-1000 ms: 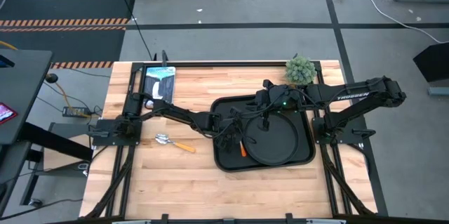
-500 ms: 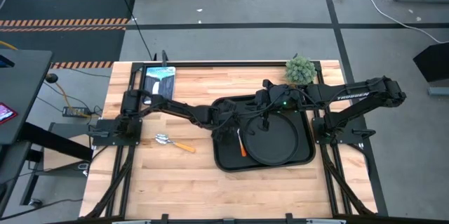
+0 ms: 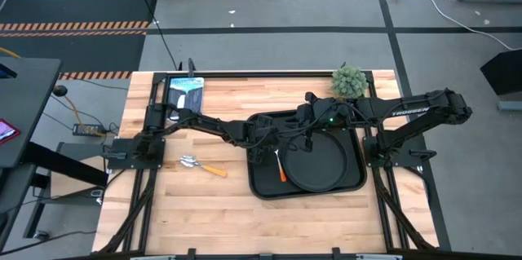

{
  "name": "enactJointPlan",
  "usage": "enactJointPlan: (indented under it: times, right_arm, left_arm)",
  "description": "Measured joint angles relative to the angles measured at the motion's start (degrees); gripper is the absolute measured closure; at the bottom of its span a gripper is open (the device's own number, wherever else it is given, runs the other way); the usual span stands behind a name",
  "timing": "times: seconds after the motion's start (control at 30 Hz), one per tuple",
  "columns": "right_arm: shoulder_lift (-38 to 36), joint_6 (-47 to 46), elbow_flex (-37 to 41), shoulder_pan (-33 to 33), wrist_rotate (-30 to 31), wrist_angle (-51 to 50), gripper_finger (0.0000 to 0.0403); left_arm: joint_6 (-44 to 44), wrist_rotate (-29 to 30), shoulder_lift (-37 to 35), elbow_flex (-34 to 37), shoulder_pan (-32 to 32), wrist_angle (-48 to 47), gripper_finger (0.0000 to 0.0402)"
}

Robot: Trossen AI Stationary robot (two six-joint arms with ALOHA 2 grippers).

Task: Pick and place plate/cup/fork/spoon on tray
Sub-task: Put the orange fork on the black tray to the left of the black plate

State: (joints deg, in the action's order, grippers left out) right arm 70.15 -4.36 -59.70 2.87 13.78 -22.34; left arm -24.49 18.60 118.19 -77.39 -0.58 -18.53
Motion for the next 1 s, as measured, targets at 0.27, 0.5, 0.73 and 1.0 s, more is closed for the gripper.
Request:
enactJointPlan:
  times: [0.27,0.5,0.73,1.0]
  right_arm:
    - [0.0,0.0,0.0,0.0,-0.4,0.0,0.0328]
    - [0.0,0.0,0.0,0.0,-0.4,0.0,0.0328]
    - [0.0,0.0,0.0,0.0,-0.4,0.0,0.0328]
    - [0.0,0.0,0.0,0.0,-0.4,0.0,0.0328]
  left_arm:
    - [1.1,-0.4,0.1,-0.1,0.0,1.8,0.0313]
    - [1.0,-0.4,0.1,-0.1,0.0,2.7,0.0313]
    - [-0.4,-0.3,0.1,-0.1,-0.6,3.0,0.0313]
    - [-2.1,1.2,-1.3,0.0,-0.5,1.9,0.0313]
